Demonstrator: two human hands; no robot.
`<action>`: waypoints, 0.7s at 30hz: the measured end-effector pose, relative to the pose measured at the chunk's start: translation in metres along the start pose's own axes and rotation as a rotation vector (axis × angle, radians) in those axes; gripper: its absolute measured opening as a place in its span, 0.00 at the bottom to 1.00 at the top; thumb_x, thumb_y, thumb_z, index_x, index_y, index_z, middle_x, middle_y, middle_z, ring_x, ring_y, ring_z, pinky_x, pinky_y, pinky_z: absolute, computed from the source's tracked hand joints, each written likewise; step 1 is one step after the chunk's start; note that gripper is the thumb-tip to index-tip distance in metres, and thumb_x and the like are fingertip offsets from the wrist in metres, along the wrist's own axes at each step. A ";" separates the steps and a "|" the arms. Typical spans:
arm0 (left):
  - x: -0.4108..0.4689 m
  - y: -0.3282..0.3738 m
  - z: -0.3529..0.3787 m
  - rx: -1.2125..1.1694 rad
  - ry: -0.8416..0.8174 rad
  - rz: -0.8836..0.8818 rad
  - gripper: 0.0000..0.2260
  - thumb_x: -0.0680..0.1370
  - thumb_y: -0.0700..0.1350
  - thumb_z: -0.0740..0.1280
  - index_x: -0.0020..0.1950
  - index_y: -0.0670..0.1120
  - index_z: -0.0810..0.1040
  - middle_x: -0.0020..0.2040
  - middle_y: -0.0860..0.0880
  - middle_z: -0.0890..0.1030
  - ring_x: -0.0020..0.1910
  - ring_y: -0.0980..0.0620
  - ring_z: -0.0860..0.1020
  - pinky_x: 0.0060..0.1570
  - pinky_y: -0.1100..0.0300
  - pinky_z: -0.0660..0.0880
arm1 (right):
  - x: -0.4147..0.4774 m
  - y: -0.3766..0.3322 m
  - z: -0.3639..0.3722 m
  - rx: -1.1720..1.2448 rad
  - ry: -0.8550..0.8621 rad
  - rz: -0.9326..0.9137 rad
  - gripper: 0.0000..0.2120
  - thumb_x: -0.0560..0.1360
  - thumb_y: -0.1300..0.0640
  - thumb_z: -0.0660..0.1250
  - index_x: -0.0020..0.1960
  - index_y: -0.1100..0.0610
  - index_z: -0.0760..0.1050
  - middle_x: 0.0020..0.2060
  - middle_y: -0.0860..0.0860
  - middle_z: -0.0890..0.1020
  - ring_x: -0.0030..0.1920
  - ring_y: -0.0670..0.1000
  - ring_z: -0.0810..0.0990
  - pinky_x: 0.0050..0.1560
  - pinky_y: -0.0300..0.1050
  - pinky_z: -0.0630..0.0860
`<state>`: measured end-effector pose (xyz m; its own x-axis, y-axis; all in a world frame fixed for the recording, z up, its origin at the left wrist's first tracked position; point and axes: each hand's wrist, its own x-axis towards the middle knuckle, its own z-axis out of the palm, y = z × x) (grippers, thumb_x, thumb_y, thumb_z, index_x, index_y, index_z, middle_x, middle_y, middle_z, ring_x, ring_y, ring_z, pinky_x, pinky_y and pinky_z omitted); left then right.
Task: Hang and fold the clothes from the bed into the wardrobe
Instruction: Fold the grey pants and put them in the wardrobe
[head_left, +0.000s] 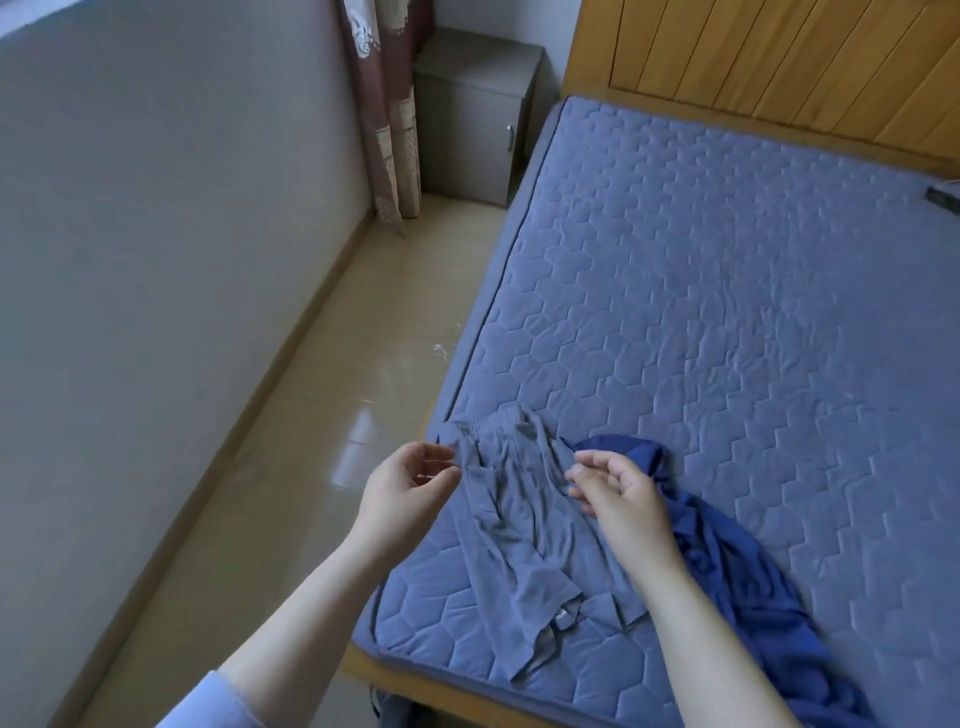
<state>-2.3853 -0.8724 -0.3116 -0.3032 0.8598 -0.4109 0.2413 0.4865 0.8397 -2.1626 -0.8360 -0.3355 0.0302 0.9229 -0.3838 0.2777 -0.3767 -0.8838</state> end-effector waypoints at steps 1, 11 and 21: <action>0.010 -0.006 0.000 0.013 -0.013 -0.014 0.06 0.76 0.42 0.69 0.53 0.47 0.80 0.46 0.48 0.84 0.47 0.50 0.82 0.53 0.54 0.77 | 0.005 0.003 0.004 -0.017 -0.002 0.013 0.04 0.78 0.54 0.67 0.51 0.46 0.77 0.49 0.50 0.82 0.52 0.50 0.81 0.58 0.52 0.78; 0.098 -0.076 0.032 0.147 -0.038 -0.155 0.11 0.77 0.47 0.66 0.59 0.48 0.74 0.48 0.50 0.82 0.49 0.49 0.81 0.53 0.54 0.76 | 0.092 0.053 0.025 -0.238 -0.097 0.108 0.05 0.78 0.54 0.66 0.54 0.50 0.76 0.48 0.49 0.82 0.51 0.50 0.82 0.57 0.49 0.77; 0.197 -0.154 0.063 0.253 0.001 -0.338 0.12 0.77 0.48 0.65 0.58 0.45 0.76 0.48 0.50 0.83 0.46 0.50 0.81 0.50 0.54 0.77 | 0.199 0.130 0.057 -0.507 -0.223 0.140 0.06 0.77 0.53 0.66 0.54 0.49 0.76 0.46 0.43 0.79 0.47 0.41 0.76 0.42 0.34 0.69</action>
<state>-2.4246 -0.7685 -0.5443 -0.4049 0.6448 -0.6483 0.3467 0.7643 0.5437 -2.1748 -0.7062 -0.5423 -0.0885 0.8073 -0.5835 0.7130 -0.3577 -0.6030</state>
